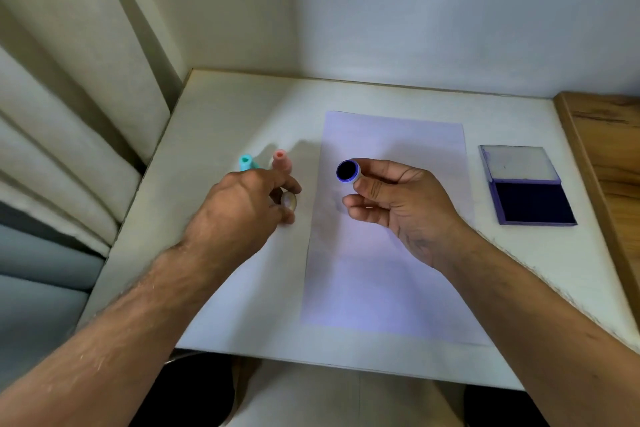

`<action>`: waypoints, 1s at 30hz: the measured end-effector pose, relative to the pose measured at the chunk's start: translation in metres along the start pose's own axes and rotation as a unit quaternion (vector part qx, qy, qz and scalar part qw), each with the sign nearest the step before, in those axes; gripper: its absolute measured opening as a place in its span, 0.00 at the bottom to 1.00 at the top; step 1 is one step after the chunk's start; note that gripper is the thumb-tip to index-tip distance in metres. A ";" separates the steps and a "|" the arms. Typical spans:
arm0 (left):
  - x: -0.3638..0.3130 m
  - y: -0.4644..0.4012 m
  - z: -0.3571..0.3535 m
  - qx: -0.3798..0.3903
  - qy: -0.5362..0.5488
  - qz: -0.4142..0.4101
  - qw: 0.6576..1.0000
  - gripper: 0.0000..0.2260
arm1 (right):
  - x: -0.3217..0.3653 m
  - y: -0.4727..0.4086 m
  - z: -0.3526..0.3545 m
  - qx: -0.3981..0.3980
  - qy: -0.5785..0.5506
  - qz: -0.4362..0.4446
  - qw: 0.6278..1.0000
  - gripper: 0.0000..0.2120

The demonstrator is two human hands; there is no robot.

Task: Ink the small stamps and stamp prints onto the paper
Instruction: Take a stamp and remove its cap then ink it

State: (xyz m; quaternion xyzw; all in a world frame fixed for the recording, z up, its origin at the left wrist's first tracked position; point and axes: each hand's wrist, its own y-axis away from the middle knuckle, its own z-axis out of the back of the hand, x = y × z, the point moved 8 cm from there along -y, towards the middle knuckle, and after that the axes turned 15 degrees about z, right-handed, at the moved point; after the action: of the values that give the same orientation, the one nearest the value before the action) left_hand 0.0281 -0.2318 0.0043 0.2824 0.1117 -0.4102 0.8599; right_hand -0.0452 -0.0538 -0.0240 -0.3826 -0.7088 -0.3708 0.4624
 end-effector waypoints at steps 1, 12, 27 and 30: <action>-0.001 0.000 0.001 -0.011 -0.011 -0.002 1.000 0.11 | 0.000 0.000 0.000 0.004 0.003 0.002 1.000 0.10; -0.006 -0.001 0.003 -0.027 -0.057 0.006 0.998 0.13 | 0.003 0.000 0.000 0.027 0.009 0.017 0.999 0.11; -0.088 0.011 -0.025 -0.025 -0.001 -0.069 0.997 0.12 | 0.036 0.016 0.063 -0.122 0.046 0.063 0.990 0.08; -0.104 0.011 -0.036 -0.008 0.008 -0.075 0.997 0.12 | 0.053 0.025 0.088 -0.140 0.153 0.109 0.972 0.07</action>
State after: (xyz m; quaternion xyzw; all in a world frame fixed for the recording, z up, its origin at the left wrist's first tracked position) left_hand -0.0288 -0.1386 0.0233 0.2701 0.1428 -0.4702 0.8280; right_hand -0.0709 0.0444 0.0034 -0.4572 -0.5248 -0.4682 0.5444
